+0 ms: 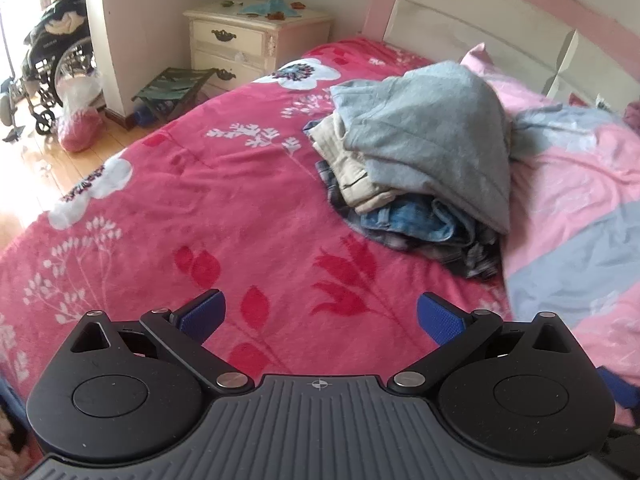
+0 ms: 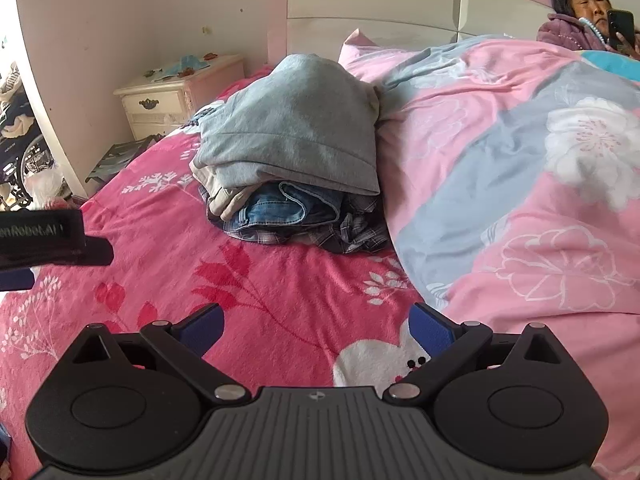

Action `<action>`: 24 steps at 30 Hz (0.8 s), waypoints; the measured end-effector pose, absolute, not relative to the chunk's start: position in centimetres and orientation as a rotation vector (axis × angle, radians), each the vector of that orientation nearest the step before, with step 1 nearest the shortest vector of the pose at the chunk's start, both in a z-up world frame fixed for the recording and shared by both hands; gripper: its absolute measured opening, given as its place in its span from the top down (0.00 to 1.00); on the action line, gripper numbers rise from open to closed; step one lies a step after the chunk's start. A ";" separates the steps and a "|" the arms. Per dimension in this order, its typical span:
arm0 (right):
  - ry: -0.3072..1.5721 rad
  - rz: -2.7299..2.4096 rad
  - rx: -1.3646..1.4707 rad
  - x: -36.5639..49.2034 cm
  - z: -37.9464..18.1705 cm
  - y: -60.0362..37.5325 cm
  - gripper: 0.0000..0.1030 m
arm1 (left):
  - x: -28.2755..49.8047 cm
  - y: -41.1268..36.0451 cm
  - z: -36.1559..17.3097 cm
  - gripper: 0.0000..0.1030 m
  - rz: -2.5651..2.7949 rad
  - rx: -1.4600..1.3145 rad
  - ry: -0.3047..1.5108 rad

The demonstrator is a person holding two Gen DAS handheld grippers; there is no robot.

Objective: Fold clothes
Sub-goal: 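Move both grippers toward the clothes pile on the bed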

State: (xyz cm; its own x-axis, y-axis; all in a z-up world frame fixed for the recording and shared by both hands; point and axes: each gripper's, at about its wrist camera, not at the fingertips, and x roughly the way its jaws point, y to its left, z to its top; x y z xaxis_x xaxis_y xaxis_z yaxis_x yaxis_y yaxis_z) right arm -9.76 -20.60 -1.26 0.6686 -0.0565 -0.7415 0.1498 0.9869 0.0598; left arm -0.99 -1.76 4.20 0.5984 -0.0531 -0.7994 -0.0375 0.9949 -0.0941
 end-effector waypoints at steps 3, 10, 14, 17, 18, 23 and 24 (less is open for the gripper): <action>0.832 -0.115 0.118 -9.7 -1.3 -20.5 0.02 | -1.0 -1.6 4.0 0.00 0.001 -0.087 0.934; 0.839 -0.113 0.110 -9.4 -1.4 -20.0 0.02 | -0.9 -1.3 3.5 0.00 0.007 -0.065 0.953; 0.843 -0.113 0.106 -9.4 -1.6 -19.9 0.02 | -0.9 -1.3 3.4 0.00 0.009 -0.058 0.956; 0.847 -0.113 0.104 -9.4 -1.7 -19.9 0.02 | -0.8 -1.5 3.2 0.00 0.012 -0.054 0.960; 0.847 -0.114 0.104 -9.4 -1.7 -19.9 0.02 | -0.8 -1.5 3.2 0.00 0.012 -0.053 0.961; 0.852 -0.117 0.103 -9.3 -1.9 -20.2 0.02 | -0.8 -1.6 3.0 0.00 0.015 -0.047 0.962; 0.853 -0.118 0.103 -9.3 -1.9 -20.2 0.02 | -0.7 -1.6 2.9 0.00 0.016 -0.045 0.964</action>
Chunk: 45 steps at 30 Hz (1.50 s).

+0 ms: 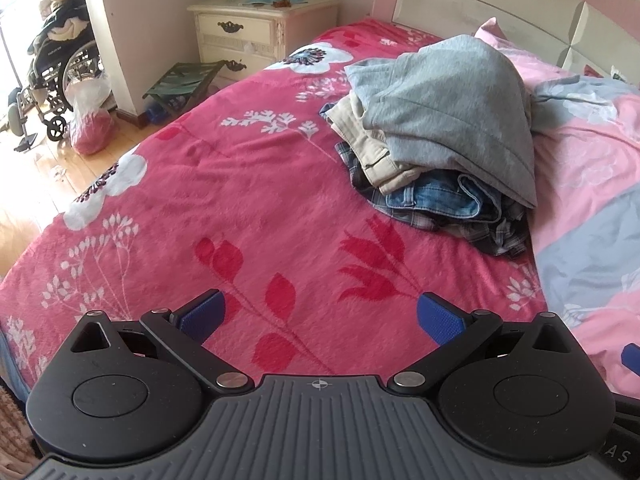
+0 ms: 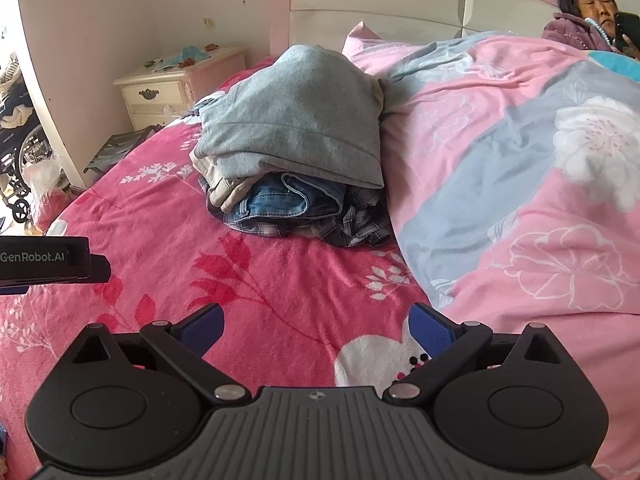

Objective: Fold clothes
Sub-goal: 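Move both grippers toward the clothes pile on the bed, then grasp the grey sweatpants with the left gripper while the right gripper grasps them too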

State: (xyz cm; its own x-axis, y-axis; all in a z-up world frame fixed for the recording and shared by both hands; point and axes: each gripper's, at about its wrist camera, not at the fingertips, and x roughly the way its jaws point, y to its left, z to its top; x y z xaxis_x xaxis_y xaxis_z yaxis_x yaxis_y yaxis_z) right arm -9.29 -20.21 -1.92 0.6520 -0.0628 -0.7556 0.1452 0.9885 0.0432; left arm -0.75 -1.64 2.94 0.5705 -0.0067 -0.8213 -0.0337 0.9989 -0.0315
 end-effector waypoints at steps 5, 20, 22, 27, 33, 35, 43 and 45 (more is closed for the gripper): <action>0.863 -0.121 0.106 -9.3 -2.2 -20.4 0.02 | -0.6 -1.7 2.7 0.00 0.019 -0.042 0.970; 0.875 -0.118 0.101 -8.9 -3.2 -20.6 0.02 | -0.1 -2.0 1.6 0.00 0.028 -0.027 0.985; 0.870 -0.117 0.098 -8.7 -3.4 -20.6 0.02 | 0.2 -2.0 1.3 0.00 0.029 -0.025 0.983; 0.783 -0.105 0.054 -7.0 -3.3 -21.1 0.02 | 2.0 -1.7 0.8 0.00 0.038 -0.058 0.946; 0.596 -0.089 -0.068 -1.3 -2.2 -21.7 0.02 | 7.8 -0.9 0.2 0.00 0.054 -0.176 0.831; 0.535 -0.081 -0.093 0.5 -1.8 -21.9 0.02 | 10.6 -0.7 -0.1 0.00 0.035 -0.231 0.809; 0.457 0.044 -0.092 8.0 -2.5 -23.3 0.14 | 21.1 -3.1 -1.8 0.04 -0.129 -0.215 0.793; 0.483 0.048 -0.068 11.6 -3.4 -24.1 0.22 | 22.6 -4.2 -2.1 0.04 -0.168 -0.195 0.797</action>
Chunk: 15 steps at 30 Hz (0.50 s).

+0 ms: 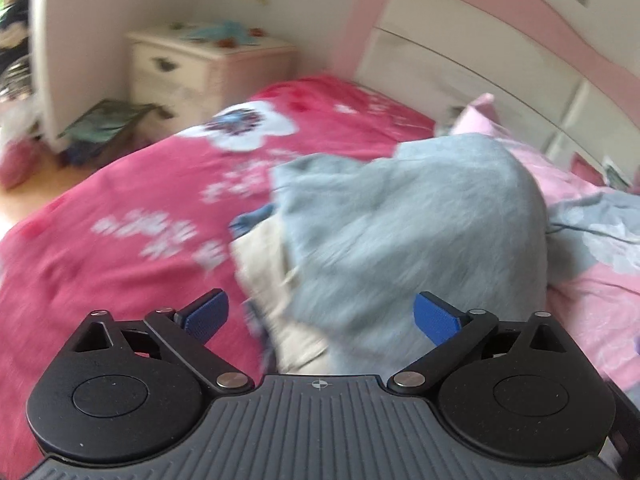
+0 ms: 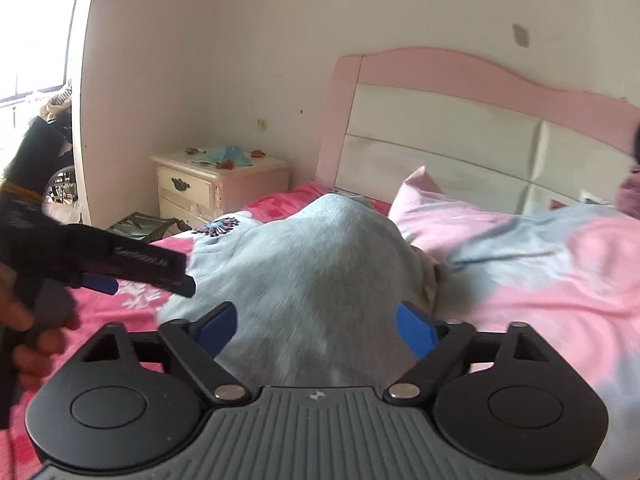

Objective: Fold clothes
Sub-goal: 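Grasp the grey sweatpants with the left gripper while the right gripper grasps them too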

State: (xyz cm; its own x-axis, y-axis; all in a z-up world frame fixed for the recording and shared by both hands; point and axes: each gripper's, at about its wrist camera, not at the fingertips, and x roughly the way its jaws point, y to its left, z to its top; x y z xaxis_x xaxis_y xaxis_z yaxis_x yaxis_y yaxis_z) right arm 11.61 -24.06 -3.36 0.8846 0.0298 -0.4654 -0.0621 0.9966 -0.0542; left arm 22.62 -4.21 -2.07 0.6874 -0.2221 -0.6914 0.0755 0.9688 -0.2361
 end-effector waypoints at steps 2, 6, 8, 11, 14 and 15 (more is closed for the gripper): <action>0.535 0.042 -0.002 15.3 -4.2 -25.3 0.26 | 23.9 -5.4 -2.6 0.04 -0.197 -0.171 0.809; 0.601 0.040 0.141 20.7 -6.2 -27.9 0.22 | 25.9 -8.2 -4.4 0.08 -0.219 -0.126 0.878; 0.631 0.054 0.207 22.7 -7.3 -28.9 0.09 | 26.2 -8.7 -4.7 0.09 -0.171 -0.135 0.878; 0.674 0.088 0.247 23.9 -7.5 -29.7 0.13 | 25.7 -9.2 -4.5 0.24 -0.153 -0.162 0.868; 0.694 0.112 0.244 23.1 -6.7 -29.8 0.36 | 24.8 -9.6 -4.0 0.47 -0.173 -0.154 0.851; 0.698 0.116 0.238 22.6 -6.4 -29.9 0.46 | 24.3 -9.9 -3.8 0.51 -0.183 -0.123 0.841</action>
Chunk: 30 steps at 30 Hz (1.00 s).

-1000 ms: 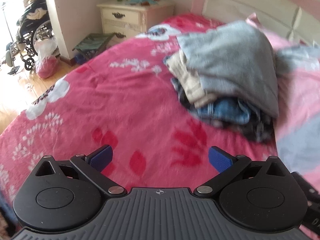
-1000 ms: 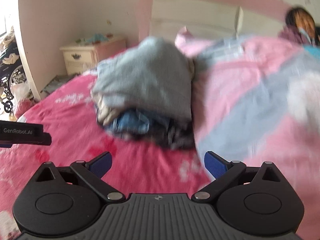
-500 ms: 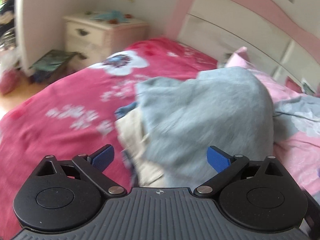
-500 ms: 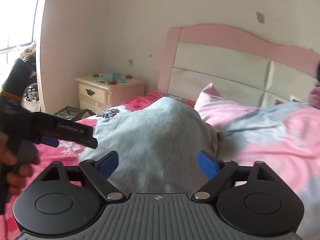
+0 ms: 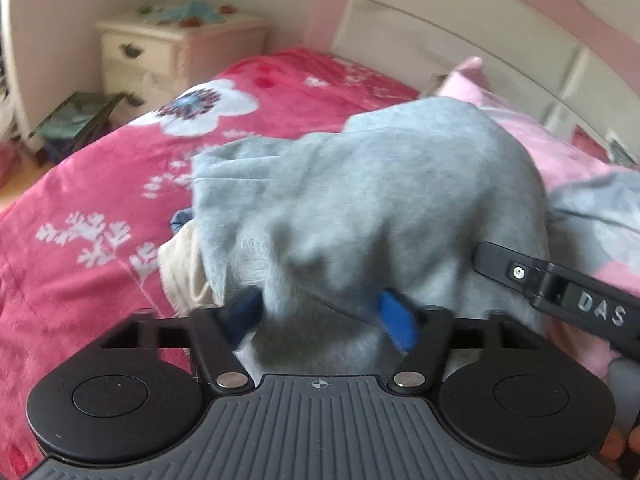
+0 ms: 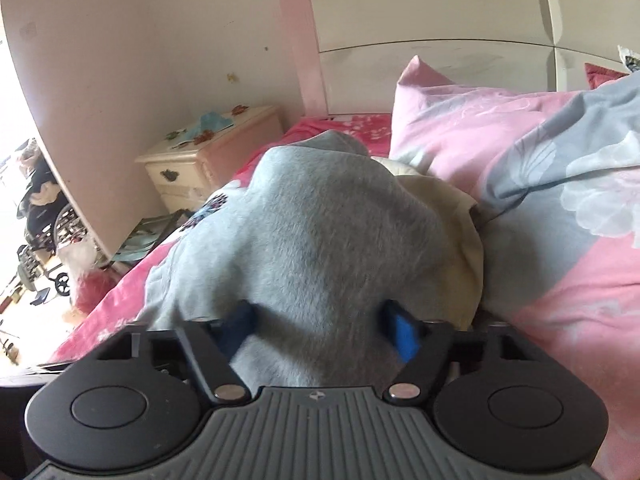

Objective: Fold clothes
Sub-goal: 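Grasp the grey sweatpants with the left gripper while the right gripper grasps them too, then lift the grey sweatpants off the pile with both grippers and lay them flat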

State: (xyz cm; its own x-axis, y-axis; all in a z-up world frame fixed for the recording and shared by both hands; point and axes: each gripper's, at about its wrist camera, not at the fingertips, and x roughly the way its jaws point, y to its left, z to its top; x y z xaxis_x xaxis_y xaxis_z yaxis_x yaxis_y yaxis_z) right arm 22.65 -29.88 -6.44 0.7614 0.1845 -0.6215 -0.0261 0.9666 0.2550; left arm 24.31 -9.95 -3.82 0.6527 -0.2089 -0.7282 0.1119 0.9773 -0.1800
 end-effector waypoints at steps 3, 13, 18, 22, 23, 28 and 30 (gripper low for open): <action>0.685 0.114 0.203 21.0 -5.4 -29.7 0.71 | 22.8 -10.4 -3.3 0.78 -0.205 -0.048 0.815; 0.614 0.287 0.232 6.0 -2.4 -26.8 0.83 | 12.5 -7.7 0.0 0.94 -0.502 -0.110 0.730; 0.780 0.426 0.279 -5.2 -4.5 -24.8 0.87 | 2.7 -3.5 -1.6 0.94 -0.561 -0.121 0.870; 0.989 0.500 0.329 -12.6 -7.4 -23.4 0.95 | -4.7 -0.2 -4.2 0.94 -0.542 -0.107 1.103; 1.045 0.519 0.317 -14.3 -8.0 -22.8 0.95 | -6.3 0.2 -5.0 0.94 -0.529 -0.083 1.158; 1.195 0.575 0.253 -18.6 -9.1 -21.0 0.92 | -12.3 1.7 -8.7 0.92 -0.477 0.031 1.381; 1.210 0.578 0.259 -18.9 -8.8 -21.1 0.91 | -13.0 2.2 -9.0 0.87 -0.457 0.022 1.388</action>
State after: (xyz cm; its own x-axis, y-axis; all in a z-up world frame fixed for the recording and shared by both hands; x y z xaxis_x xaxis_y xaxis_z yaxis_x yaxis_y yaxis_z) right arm -18.94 -21.09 -8.84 0.2324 0.5483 -0.8033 -0.2810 0.8286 0.4843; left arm -13.00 2.24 -8.96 0.1092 -0.2980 -0.9483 0.3236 0.9127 -0.2495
